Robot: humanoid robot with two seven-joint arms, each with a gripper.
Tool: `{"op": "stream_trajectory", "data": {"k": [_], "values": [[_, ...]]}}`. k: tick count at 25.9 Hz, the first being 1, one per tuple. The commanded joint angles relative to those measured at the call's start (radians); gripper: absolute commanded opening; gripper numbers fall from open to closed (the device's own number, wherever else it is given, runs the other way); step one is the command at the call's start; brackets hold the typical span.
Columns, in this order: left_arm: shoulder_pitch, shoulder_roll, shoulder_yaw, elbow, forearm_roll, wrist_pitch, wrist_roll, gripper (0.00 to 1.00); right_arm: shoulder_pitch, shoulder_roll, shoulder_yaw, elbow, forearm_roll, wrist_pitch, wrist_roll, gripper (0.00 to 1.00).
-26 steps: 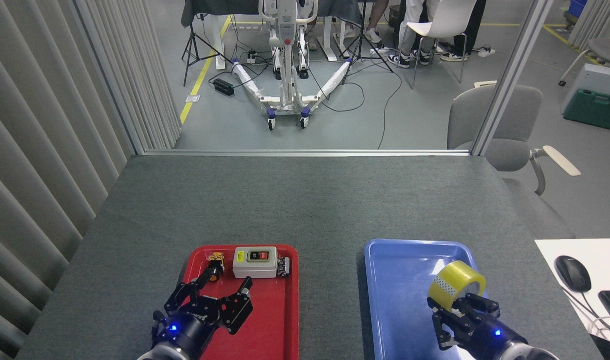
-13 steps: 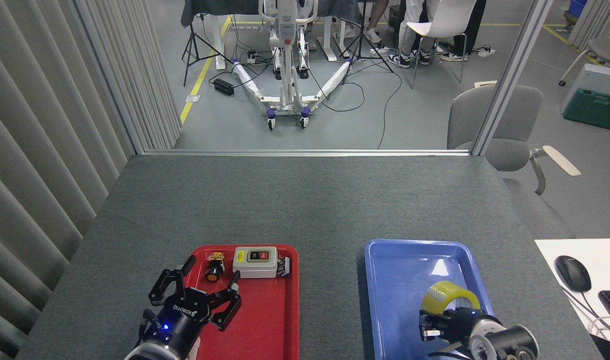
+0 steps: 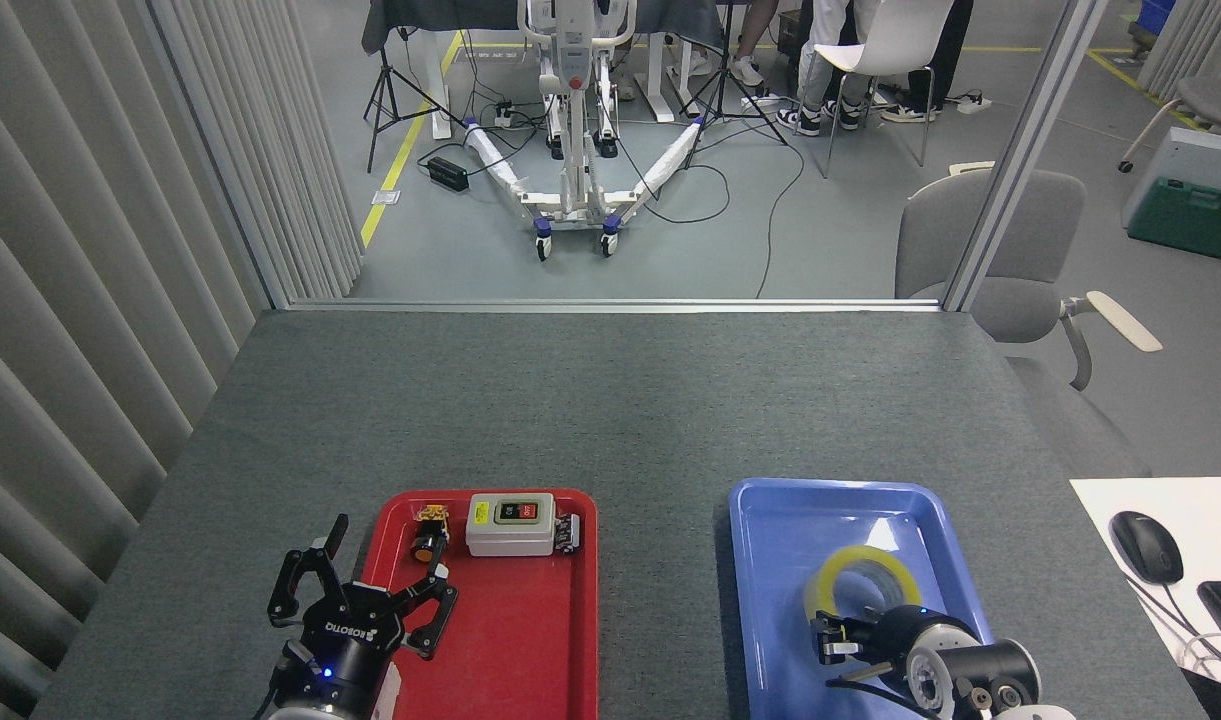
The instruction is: Place and move tape with both arms
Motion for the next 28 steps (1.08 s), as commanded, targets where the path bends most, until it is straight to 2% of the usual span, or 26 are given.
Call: {"op": "stream_trajectory", "data": {"k": [1,4,7,9,11,13,16,28], "values": [[0.004,-0.033,-0.001,0.008,-0.005,0.013,-0.002,1.00,0.005,-0.001,0.000,0.000,0.001,0.001,-0.009,0.99],[0.003,-0.052,0.002,0.011,-0.005,0.013,-0.002,1.00,0.025,-0.002,-0.003,-0.010,0.001,-0.002,-0.057,0.99],[0.001,-0.055,0.002,0.011,-0.005,0.013,-0.002,1.00,0.061,-0.005,-0.015,-0.033,0.001,-0.001,-0.177,0.99],[0.001,-0.053,0.003,0.009,0.000,0.011,-0.004,1.00,0.097,-0.007,-0.043,-0.051,0.003,-0.007,-0.335,0.99],[0.001,-0.052,0.008,0.005,0.010,0.011,0.007,1.00,0.133,-0.007,-0.058,-0.056,0.018,-0.007,-0.552,0.99],[0.003,-0.047,0.008,-0.008,0.009,0.011,0.019,1.00,0.154,-0.007,-0.076,-0.053,0.072,-0.008,-0.773,0.99],[-0.005,-0.043,0.006,0.000,0.013,0.008,0.023,1.00,0.188,-0.007,-0.081,-0.051,0.130,-0.007,-0.954,0.99],[-0.005,-0.092,0.006,0.029,0.015,0.011,0.023,1.00,0.232,0.045,-0.101,-0.048,0.130,0.032,-0.974,1.00]]}}
